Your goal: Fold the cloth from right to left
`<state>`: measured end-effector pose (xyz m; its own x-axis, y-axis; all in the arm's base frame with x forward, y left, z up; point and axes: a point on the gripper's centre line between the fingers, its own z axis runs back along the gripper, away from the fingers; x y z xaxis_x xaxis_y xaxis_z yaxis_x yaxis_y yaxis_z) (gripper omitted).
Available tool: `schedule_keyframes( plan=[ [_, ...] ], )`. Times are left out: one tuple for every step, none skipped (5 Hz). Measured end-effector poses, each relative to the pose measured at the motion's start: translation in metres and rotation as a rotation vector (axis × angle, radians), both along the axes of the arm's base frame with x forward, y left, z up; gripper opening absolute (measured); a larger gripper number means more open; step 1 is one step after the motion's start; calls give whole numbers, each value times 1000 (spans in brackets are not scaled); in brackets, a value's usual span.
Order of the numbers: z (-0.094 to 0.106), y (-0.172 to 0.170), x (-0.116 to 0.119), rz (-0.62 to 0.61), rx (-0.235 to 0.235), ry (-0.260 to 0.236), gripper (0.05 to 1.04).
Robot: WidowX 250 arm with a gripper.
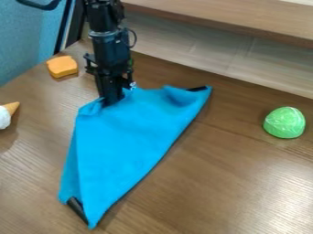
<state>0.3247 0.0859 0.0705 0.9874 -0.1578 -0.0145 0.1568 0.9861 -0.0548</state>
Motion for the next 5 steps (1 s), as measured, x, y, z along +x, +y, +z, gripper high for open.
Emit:
schedule_keyframes(
  plan=[
    [-6, 10, -8, 26, 4, 16, 269],
    [-12, 9, -11, 21, 3, 17, 520],
    [-6, -2, -10, 11, -28, -13, 850],
    [10, -8, -10, 13, -41, -59, 1001],
    [32, -14, -10, 19, -34, -108, 1001]
  ],
)
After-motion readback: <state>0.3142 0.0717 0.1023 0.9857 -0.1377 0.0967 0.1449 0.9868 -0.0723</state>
